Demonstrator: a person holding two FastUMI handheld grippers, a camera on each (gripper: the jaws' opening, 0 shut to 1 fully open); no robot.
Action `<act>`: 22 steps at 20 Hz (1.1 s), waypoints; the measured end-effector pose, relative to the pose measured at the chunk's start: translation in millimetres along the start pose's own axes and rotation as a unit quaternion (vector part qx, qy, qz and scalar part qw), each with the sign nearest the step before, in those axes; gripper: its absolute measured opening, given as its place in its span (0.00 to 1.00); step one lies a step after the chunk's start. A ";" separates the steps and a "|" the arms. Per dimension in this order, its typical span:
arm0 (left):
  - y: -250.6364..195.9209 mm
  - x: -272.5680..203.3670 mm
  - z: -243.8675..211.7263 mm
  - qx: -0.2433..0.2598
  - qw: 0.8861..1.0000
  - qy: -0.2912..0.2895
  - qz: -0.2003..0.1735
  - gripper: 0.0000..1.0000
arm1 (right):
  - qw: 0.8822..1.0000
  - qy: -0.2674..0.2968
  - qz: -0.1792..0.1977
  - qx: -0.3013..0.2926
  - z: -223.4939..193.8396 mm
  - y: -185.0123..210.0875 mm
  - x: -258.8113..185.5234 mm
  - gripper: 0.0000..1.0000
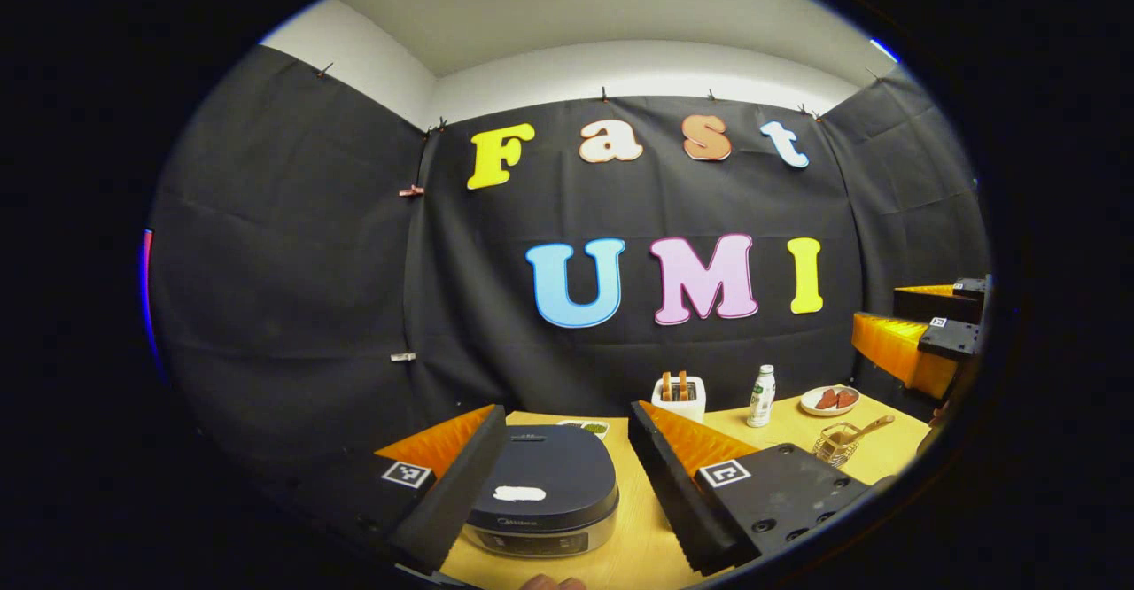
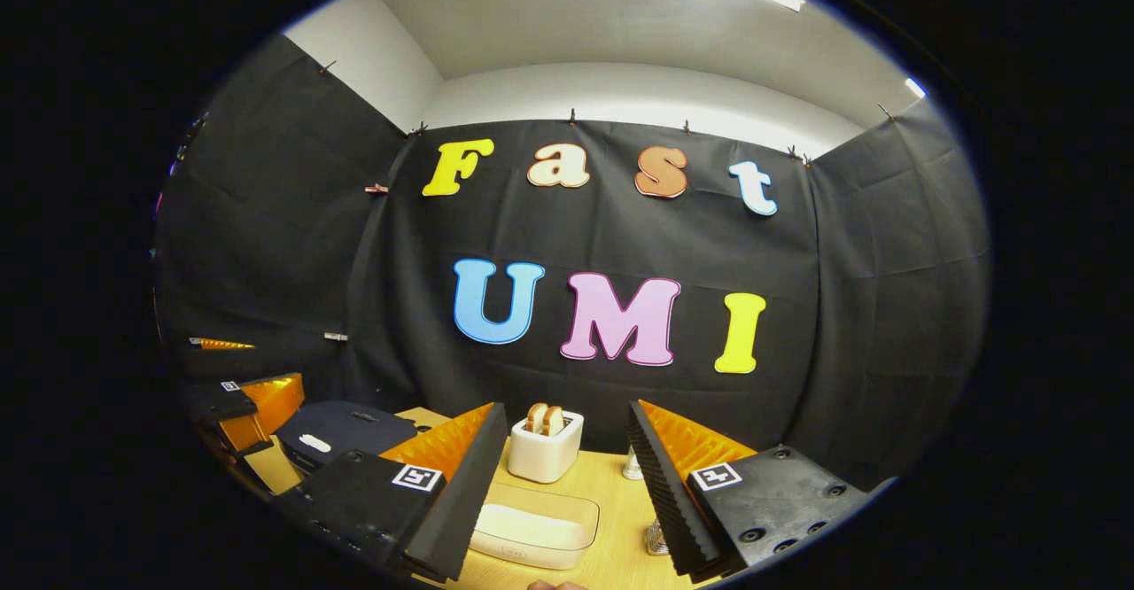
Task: Close the left gripper, press the button to open the rice cooker; take a wooden spoon from the chopstick holder with the right hand, scoop a spoonful of rice and pour it into the rice cooker, then put the wooden spoon back into the chopstick holder.
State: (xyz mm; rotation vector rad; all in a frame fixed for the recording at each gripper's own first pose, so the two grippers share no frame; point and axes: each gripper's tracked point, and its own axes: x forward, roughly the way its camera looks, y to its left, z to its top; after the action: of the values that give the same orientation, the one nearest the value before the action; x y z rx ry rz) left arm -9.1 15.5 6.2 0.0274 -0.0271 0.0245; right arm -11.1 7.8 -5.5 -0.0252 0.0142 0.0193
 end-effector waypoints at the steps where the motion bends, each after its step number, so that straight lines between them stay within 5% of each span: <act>1: 2.7 2.5 -3.3 0.004 1.000 -0.001 0.002 0.94 | 1.000 0.003 0.005 -0.002 -3.1 2.1 0.2 0.86; 5: 4.2 12.3 -6.3 -0.002 1.000 0.004 0.009 0.93 | 1.000 0.006 0.002 0.008 -2.9 1.4 2.4 0.86; 11: 23.2 53.9 -60.4 -0.011 0.997 0.076 0.020 0.23 | 1.000 0.020 0.001 0.000 -18.0 0.0 10.7 0.86; 15: 44.2 78.8 -108.6 -0.030 0.989 0.143 0.032 0.09 | 1.000 0.022 -0.012 -0.005 -22.3 -5.0 17.5 0.86; 22: 38.0 80.5 -168.4 -0.075 0.969 0.235 0.017 0.05 | 0.999 0.030 -0.020 -0.002 -30.7 -5.2 27.8 0.87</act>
State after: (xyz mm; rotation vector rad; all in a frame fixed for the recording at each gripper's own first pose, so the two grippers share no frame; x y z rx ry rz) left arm 74.9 60.1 -158.9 -0.1317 0.4456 0.0619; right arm 16.3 2.4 -36.4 -0.0295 0.0735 -0.0212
